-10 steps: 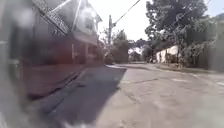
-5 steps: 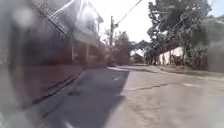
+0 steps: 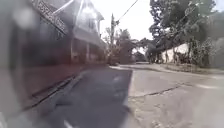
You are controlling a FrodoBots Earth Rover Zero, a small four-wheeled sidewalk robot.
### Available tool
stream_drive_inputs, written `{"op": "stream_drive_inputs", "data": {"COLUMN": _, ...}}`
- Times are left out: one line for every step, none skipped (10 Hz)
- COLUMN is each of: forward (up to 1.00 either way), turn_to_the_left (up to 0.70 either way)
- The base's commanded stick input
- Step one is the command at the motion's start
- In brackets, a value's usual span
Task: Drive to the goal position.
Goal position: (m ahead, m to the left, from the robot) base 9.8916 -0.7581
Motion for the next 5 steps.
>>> {"op": "stream_drive_inputs", "data": {"forward": 1.00, "turn_to_the_left": 0.00}}
{"op": "stream_drive_inputs", "data": {"forward": 1.00, "turn_to_the_left": -0.18}}
{"op": "stream_drive_inputs", "data": {"forward": 1.00, "turn_to_the_left": -0.39}}
{"op": "stream_drive_inputs", "data": {"forward": 1.00, "turn_to_the_left": -0.40}}
{"op": "stream_drive_inputs", "data": {"forward": 1.00, "turn_to_the_left": -0.37}}
